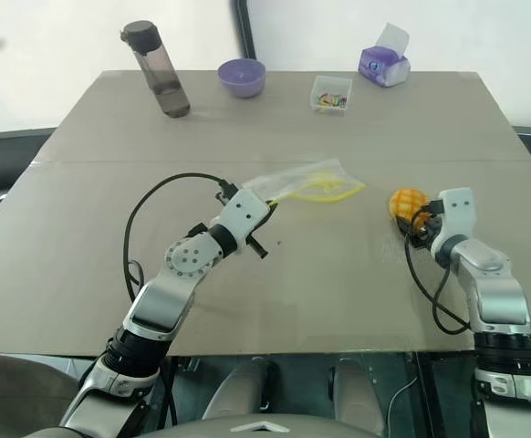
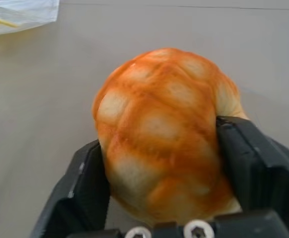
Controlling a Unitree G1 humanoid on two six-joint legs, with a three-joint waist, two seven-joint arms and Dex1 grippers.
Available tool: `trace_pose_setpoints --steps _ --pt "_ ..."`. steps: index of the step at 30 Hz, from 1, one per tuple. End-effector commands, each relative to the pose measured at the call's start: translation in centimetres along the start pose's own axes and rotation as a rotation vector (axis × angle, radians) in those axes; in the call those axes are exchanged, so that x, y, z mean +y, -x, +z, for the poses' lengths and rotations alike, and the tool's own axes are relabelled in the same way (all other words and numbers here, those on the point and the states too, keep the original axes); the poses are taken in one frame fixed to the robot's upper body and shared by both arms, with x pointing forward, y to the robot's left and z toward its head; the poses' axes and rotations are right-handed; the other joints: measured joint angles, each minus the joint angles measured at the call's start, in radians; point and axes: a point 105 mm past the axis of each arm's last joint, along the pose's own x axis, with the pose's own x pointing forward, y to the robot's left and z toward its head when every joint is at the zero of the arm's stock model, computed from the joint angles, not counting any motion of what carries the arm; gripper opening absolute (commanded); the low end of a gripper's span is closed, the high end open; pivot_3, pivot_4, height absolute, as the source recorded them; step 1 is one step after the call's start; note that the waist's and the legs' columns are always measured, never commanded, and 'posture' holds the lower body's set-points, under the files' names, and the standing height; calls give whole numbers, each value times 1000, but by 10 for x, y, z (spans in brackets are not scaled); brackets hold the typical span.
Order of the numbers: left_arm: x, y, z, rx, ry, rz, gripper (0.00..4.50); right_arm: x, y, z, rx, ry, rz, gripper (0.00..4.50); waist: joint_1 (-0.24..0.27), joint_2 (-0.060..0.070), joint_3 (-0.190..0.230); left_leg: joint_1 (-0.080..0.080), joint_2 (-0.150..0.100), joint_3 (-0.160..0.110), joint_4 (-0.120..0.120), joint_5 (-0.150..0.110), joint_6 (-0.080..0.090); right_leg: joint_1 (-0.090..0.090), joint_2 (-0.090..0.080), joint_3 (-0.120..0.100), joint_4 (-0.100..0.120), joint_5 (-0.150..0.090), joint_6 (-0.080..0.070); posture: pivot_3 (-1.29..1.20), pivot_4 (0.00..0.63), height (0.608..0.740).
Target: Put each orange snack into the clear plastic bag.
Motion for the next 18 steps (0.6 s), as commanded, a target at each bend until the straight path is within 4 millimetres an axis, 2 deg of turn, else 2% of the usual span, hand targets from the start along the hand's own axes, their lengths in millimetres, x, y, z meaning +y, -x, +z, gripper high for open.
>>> trace_pose_setpoints --steps 1,5,6,9,13,15,17,18 --pt "8 0 10 -40 -26 30 0 -6 -1 -17 54 -33 -44 1754 1 0 0 0 0 -1 1 0 0 1 0 0 0 0 0 0 150 740" --pt "8 -1 10 -39 -28 29 0 -4 -1 -10 19 -25 -30 153 0 0 0 1 0 -1 1 0 0 1 0 -1 0 0 0 0 150 740" --pt "7 -1 10 -39 -28 29 0 -4 0 -8 13 -20 -28 10 -1 0 0 1 0 -2 1 0 0 1 0 -1 0 0 0 0 150 740" --pt "5 -2 10 -40 -26 25 0 0 3 1 -20 -11 19 10 -1 0 0 1 0 -1 1 0 0 1 0 -1 0 0 0 0 150 740" --pt "5 -3 11 -44 -27 25 0 26 12 29 -113 9 227 10 -2 1 1 0 0 -1 1 0 0 1 0 -1 0 0 0 0 150 740" --pt "5 -4 11 -47 -30 25 0 51 24 47 -161 24 405 10 -5 3 2 -1 0 -1 0 0 0 0 0 -1 0 0 0 0 150 740" --pt "6 -4 11 -47 -39 28 0 90 42 61 -173 158 622 10 -7 5 3 -2 0 -1 0 0 0 -1 0 0 0 0 0 0 150 740" --pt "7 -3 11 -46 -44 31 0 103 49 62 -162 214 693 10 -8 5 3 -2 0 0 0 0 1 -1 0 0 0 0 0 0 150 740"
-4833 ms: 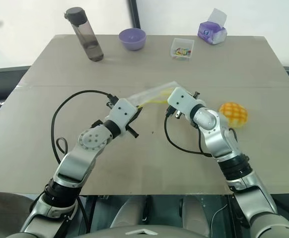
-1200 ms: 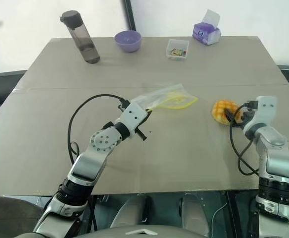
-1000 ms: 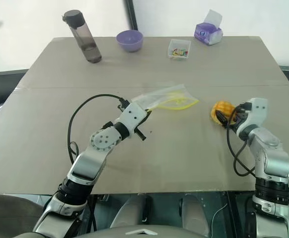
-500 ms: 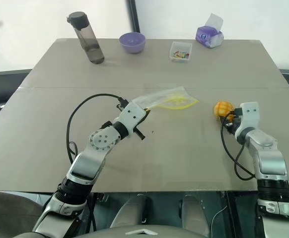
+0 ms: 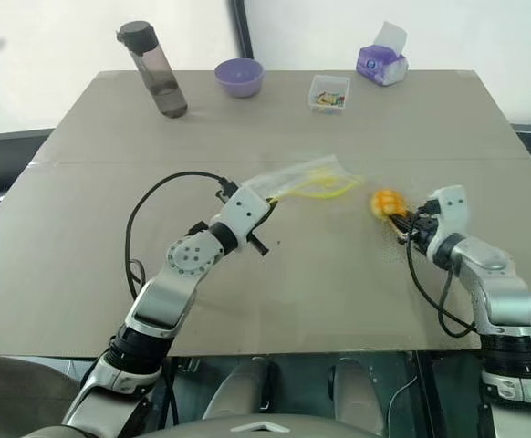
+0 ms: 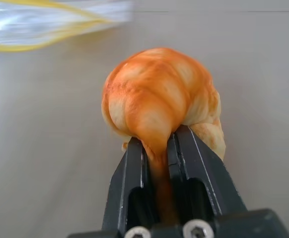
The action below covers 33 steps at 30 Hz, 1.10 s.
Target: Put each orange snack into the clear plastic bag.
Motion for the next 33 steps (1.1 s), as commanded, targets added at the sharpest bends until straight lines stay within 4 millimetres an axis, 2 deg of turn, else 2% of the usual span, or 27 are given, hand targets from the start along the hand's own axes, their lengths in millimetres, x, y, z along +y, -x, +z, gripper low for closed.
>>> trace_pose_setpoints --steps 1,8,11,13,18,23,26,29,33 --pt "6 0 10 -40 -42 19 0 56 0 32 -14 176 291 10 0 0 0 0 0 0 0 0 0 0 0 0 0 0 0 0 150 740" --pt "-7 1 22 -109 -164 -46 0 60 -16 45 -23 194 297 10 12 -1 0 -1 -1 -1 1 0 0 0 -1 -1 -1 0 0 0 150 740" --pt "-10 3 29 -146 -181 -60 0 52 -23 47 -31 168 268 10 15 -1 0 -1 0 -1 0 0 0 0 -1 -1 -1 0 0 0 150 740" --pt "-10 4 26 -141 -208 -67 0 43 -25 49 -27 166 240 10 19 -1 0 -1 0 -1 0 0 0 0 -1 -1 -1 0 0 0 150 740" --pt "-10 5 27 -156 -232 -70 0 28 -29 40 27 198 182 10 26 -1 0 -1 0 -1 0 0 0 -1 -1 -1 -1 0 0 0 150 740" --pt "-20 6 31 -190 -303 -114 0 18 -32 38 53 185 147 10 25 -1 0 -2 0 -1 0 0 1 -1 -1 -1 -1 0 0 0 150 740" --pt "-22 7 24 -168 -290 -128 0 4 -30 46 24 142 103 10 24 -1 0 -1 0 0 0 0 1 -1 -1 -1 -1 0 0 0 150 740" --pt "-18 6 20 -149 -294 -114 0 12 -18 60 -75 105 188 10 26 -1 0 -2 0 -1 0 0 1 -1 -1 -1 -1 0 0 0 150 740" --pt "-16 6 16 -137 -310 -116 0 9 -6 60 -73 120 212 10 27 -1 1 -3 -1 -1 0 -1 1 -2 -1 -1 -2 0 0 0 150 740"
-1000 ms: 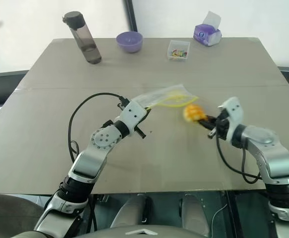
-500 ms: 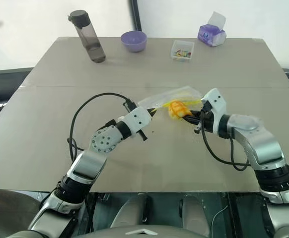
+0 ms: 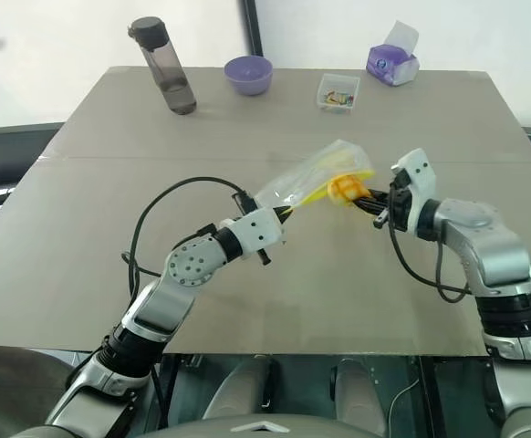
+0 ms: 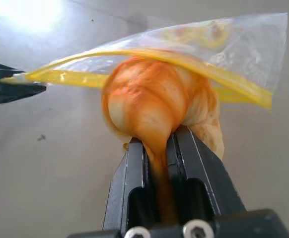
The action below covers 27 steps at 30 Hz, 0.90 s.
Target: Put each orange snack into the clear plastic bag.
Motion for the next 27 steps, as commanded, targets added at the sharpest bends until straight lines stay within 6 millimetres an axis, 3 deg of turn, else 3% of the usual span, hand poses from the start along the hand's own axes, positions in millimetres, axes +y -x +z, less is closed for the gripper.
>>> trace_pose_setpoints --steps 1,9,16,20,21,25,27 --pt "6 2 0 -6 -38 17 0 -1 19 18 -68 44 18 10 0 0 0 0 0 0 0 0 0 0 0 0 0 0 0 0 150 740" --pt "5 0 3 -19 -44 4 0 -11 11 12 -26 25 -67 10 -2 0 0 0 0 0 0 0 0 0 0 0 0 0 0 0 150 740" --pt "5 -2 6 -35 -36 7 0 12 -9 7 28 166 -8 10 -2 0 0 0 0 1 0 0 0 -1 0 0 0 0 0 0 150 740" --pt "4 -3 8 -40 -35 2 0 -17 -11 0 65 122 -163 10 -2 0 0 0 0 1 0 0 0 -1 0 1 0 0 0 0 150 740" --pt "4 -3 8 -40 -36 0 0 -17 -11 2 50 98 -152 10 -2 0 0 0 0 1 0 0 0 -1 0 1 1 0 0 0 150 740" --pt "2 -2 7 -37 -39 -8 0 12 -9 22 -62 64 28 10 -1 0 0 -1 0 0 0 0 0 -1 0 0 0 0 0 0 150 740" --pt "2 -2 6 -35 -41 -11 0 -13 -9 12 -10 37 -115 10 -2 0 0 -2 0 0 0 0 0 -2 0 0 0 0 0 0 150 740"
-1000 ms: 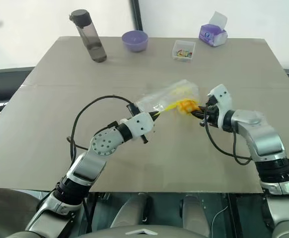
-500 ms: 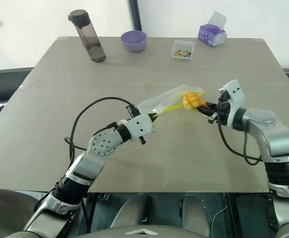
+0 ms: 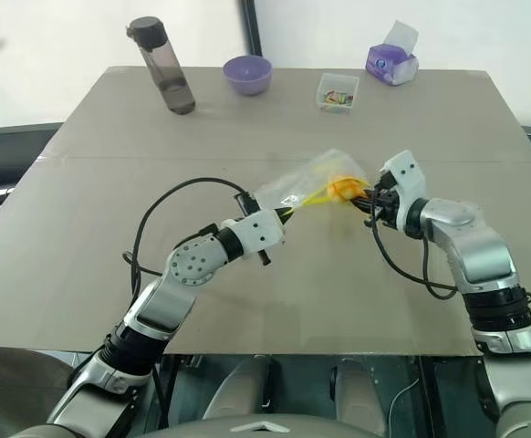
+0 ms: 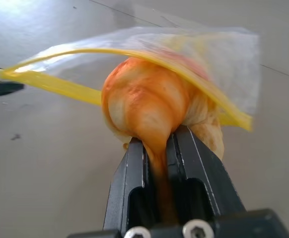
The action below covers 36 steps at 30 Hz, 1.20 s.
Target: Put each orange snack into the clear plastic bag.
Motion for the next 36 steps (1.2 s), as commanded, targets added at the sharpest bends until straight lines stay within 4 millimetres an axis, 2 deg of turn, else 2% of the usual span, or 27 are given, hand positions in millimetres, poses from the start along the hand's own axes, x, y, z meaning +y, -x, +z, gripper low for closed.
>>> trace_pose_setpoints --steps 1,2,4,5,6,9,10,11,14,16,17,20,21,24,25,28,32,36 --pt "4 1 9 -39 -25 8 0 -35 8 -1 27 12 -197 10 -1 0 0 0 0 0 0 0 0 0 0 0 0 0 0 0 150 740" --pt "4 1 9 -39 -25 6 0 -31 8 1 10 46 -163 10 0 0 0 0 0 0 0 0 0 0 0 0 0 0 0 0 150 740" --pt "4 1 9 -39 -28 2 0 6 7 18 -76 0 47 10 3 0 0 0 0 0 1 0 0 0 0 0 1 0 0 0 150 740" --pt "4 1 9 -39 -28 1 0 18 7 24 -99 -10 104 10 2 0 0 0 0 -1 1 0 0 0 0 0 1 0 0 0 150 740" --pt "4 1 9 -39 -28 1 0 20 4 23 -90 -10 99 10 0 0 0 0 0 0 0 0 0 -1 0 0 1 0 0 0 150 740" --pt "5 0 10 -44 -29 0 0 -16 -2 -8 81 48 -142 10 -7 0 0 -3 1 0 1 0 0 -4 1 1 1 0 0 0 150 740" --pt "5 0 10 -46 -29 -2 0 -19 -2 -9 81 48 -160 10 -4 0 0 -3 0 0 1 0 0 -3 0 0 1 0 0 0 150 740" --pt "5 0 10 -48 -29 -2 0 -19 -3 -7 70 44 -159 10 -1 0 0 -3 0 0 1 0 0 -3 0 0 2 0 0 0 150 740" --pt "4 -1 11 -54 -30 -9 0 9 -9 15 -38 0 -17 10 -1 1 0 -5 0 -1 2 0 0 -5 0 -1 1 0 0 0 150 740" --pt "2 -2 14 -69 -43 -27 0 -15 -9 -1 46 50 -154 10 -4 1 0 -6 0 -1 2 0 0 -6 0 -1 1 0 0 0 150 740" --pt "2 -2 14 -74 -47 -34 0 -17 -8 -1 45 72 -159 10 -3 1 0 -7 0 -2 2 0 -1 -5 0 -1 1 0 0 0 150 740" --pt "1 -1 14 -79 -58 -46 0 20 -11 23 -80 39 35 10 1 1 0 -8 -1 -2 4 0 0 -5 0 -2 1 0 0 0 150 740" --pt "0 -1 14 -80 -60 -50 0 22 -12 24 -83 30 39 10 0 1 0 -8 -1 -3 4 0 -1 -6 0 -3 1 0 0 0 150 740" --pt "-1 -2 17 -97 -70 -69 0 -13 -15 0 54 58 -186 10 -2 1 0 -8 -1 -3 4 0 0 -5 0 -3 1 0 0 0 150 740" --pt "-1 -2 18 -104 -70 -73 0 -14 -16 0 47 59 -189 10 0 1 0 -8 -1 -3 4 0 0 -5 0 -3 1 0 0 0 150 740" --pt "-4 -3 21 -125 -60 -93 0 5 -22 24 -74 -28 -98 10 0 1 0 -9 -1 -4 5 0 -1 -6 0 -3 2 0 0 0 150 740" --pt "-13 -3 30 -172 -39 -146 0 -16 -25 11 7 91 -243 10 -5 1 0 -10 -1 -3 4 2 -3 -7 0 -3 2 0 0 0 150 740" --pt "-12 -5 34 -189 -34 -149 0 6 -30 27 -97 -65 -105 10 -4 1 0 -10 -1 -3 5 2 -3 -7 0 -3 1 0 0 0 150 740"
